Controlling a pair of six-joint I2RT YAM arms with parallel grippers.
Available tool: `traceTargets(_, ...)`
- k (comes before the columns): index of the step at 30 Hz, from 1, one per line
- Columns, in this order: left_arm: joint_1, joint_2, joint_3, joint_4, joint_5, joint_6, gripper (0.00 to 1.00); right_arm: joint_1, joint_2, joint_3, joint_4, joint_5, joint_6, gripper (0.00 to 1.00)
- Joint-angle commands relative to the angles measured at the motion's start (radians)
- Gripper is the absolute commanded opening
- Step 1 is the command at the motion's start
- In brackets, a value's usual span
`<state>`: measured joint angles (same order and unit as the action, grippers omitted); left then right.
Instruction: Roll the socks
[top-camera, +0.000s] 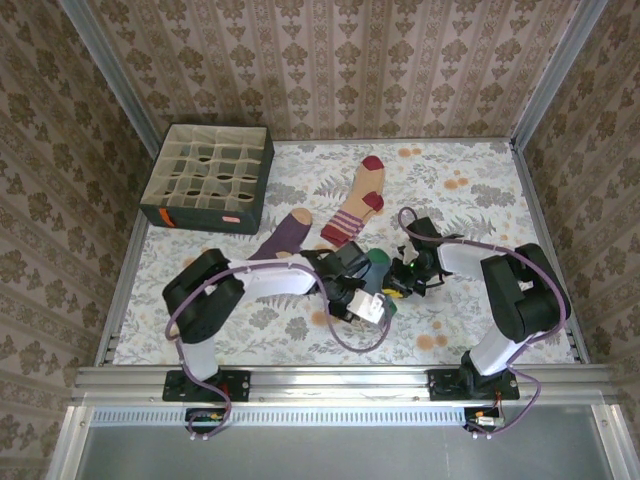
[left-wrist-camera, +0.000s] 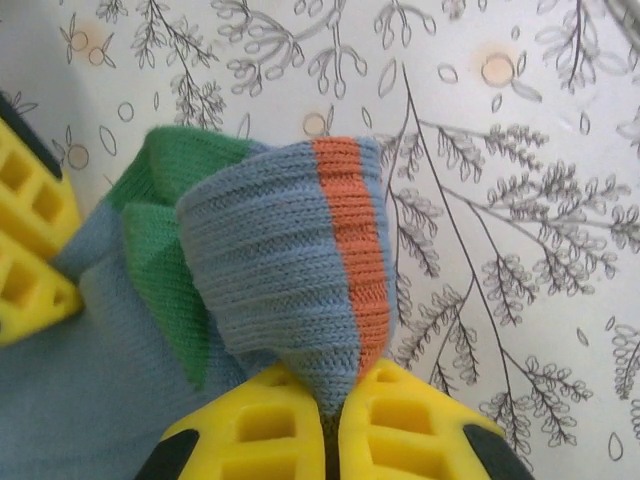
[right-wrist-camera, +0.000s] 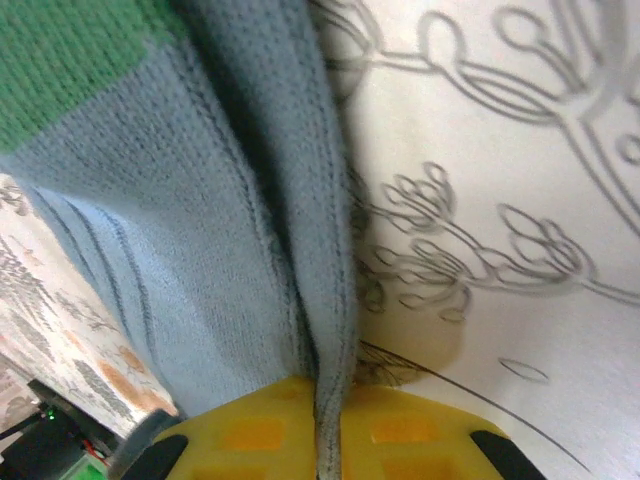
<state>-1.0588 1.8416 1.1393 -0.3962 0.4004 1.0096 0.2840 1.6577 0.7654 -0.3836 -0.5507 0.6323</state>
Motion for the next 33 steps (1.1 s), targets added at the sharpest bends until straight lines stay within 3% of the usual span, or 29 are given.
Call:
traceTargets(1,0.018,0.1,0.13,-0.238,0.138,-0.041,0.0,0.024,0.081,-0.028,0.338,0.061,-0.006,0.05)
traceTargets(4,0.052,0.186,0.242,-0.35,0.216,-0.103,0.0,0.023,0.069,-0.026,0.362,0.029,-0.015,0.06)
traceTargets(7,0.079,0.237,0.293,-0.384,0.222,-0.178,0.0,0.013,0.038,-0.033,0.343,0.045,-0.02,0.1)
traceTargets(18,0.173,0.369,0.392,-0.483,0.332,-0.38,0.0,-0.061,-0.211,-0.158,0.225,0.165,0.02,0.49)
traceTargets(27,0.209,0.427,0.429,-0.462,0.382,-0.512,0.0,-0.039,-0.441,-0.279,0.227,0.13,0.042,0.44)
traceTargets(33,0.216,0.503,0.492,-0.515,0.365,-0.58,0.0,0.048,-0.493,-0.295,0.231,0.143,0.066,0.43)
